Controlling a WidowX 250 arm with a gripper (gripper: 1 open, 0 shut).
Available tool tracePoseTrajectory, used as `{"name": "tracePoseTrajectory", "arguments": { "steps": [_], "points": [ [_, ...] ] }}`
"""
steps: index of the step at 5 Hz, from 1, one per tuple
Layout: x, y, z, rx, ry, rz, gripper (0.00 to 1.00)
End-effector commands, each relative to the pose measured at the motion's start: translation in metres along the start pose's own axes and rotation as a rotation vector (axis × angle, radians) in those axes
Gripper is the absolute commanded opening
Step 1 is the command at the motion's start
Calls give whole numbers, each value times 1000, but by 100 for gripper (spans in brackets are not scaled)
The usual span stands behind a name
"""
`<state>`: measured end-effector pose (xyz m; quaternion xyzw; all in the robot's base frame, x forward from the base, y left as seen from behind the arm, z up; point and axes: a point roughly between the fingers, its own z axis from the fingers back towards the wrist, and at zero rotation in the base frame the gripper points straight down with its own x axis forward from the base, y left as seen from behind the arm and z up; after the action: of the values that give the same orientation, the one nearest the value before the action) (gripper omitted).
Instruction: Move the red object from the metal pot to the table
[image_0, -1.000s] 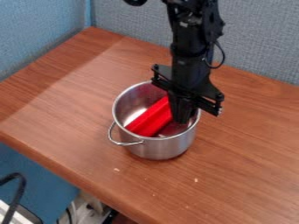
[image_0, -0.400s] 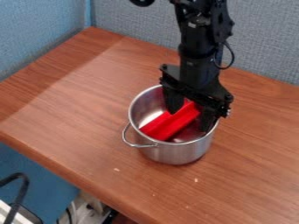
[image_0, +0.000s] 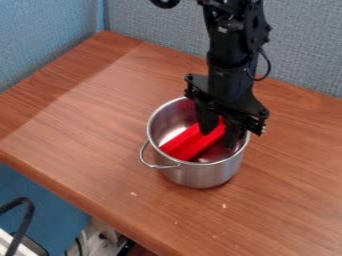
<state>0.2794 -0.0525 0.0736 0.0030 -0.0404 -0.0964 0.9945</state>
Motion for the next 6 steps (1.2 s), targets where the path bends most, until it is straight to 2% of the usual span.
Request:
{"name": "tracePoseTrajectory", "arguments": {
  "steps": [1, 4, 5, 6],
  "points": [
    [1, -2, 10, 7, -34, -12, 100],
    [4, 3, -7, 39, -2, 1, 100],
    [5, 3, -14, 45, 7, 3, 0],
    [7, 4, -14, 49, 10, 2, 100]
  ]
}}
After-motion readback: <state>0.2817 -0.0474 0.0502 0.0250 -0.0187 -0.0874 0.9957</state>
